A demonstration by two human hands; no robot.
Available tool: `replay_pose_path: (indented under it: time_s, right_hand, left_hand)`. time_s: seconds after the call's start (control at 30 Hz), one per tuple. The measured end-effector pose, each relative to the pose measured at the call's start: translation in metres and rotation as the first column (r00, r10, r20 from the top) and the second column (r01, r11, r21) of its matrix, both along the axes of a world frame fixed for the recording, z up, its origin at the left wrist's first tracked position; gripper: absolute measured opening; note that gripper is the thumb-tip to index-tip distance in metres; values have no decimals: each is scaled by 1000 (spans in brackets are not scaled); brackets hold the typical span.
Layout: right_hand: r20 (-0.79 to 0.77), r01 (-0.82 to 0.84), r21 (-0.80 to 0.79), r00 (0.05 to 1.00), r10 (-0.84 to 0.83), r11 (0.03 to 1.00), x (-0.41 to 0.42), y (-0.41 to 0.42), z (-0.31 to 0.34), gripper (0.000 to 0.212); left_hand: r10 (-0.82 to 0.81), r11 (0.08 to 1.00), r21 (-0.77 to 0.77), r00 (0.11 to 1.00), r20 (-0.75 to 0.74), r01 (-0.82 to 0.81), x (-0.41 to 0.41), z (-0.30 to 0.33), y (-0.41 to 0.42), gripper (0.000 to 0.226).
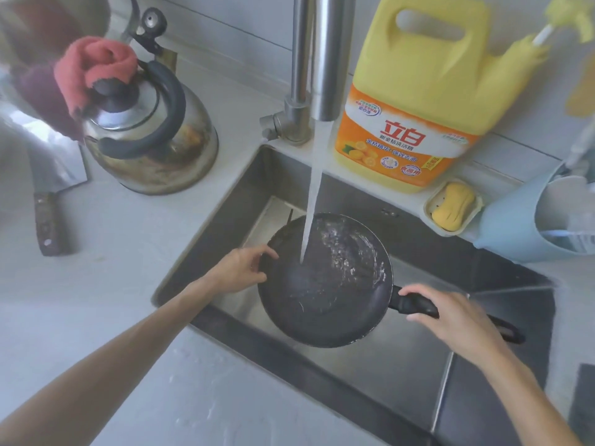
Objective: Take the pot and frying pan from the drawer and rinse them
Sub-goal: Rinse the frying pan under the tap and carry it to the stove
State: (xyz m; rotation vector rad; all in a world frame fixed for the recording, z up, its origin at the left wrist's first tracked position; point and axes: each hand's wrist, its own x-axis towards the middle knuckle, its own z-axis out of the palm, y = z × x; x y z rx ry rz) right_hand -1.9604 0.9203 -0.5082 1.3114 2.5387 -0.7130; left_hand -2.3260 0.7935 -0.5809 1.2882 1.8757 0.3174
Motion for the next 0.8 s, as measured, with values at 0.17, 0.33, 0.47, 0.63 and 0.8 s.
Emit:
replay_pose_path:
  time_s: [0.17, 0.33, 0.47, 0.63, 0.8]
  right_hand:
    - [-98, -2, 173, 995, 20, 985, 3, -1, 4, 42]
    - [-246, 228, -81, 939, -241, 970, 4, -23, -26, 46]
    - [-288, 266, -312, 888, -358, 912, -5, -39, -52, 48]
    - [-277, 212, -383, 902, -331, 899, -3, -46, -62, 44]
    - [-174, 122, -149, 974, -147, 981, 7, -27, -38, 40]
  left_hand:
    - [108, 975, 191, 993, 44, -114, 11, 11, -1, 51]
    - [125, 912, 406, 984, -127, -63, 7, 51, 3, 48]
    - [76, 898, 440, 972, -223, 31, -1, 79, 6, 45]
    - [46, 930, 364, 965, -258, 53, -10, 79, 5, 40]
    - [45, 981, 193, 982, -185, -8, -2, 48, 0, 39]
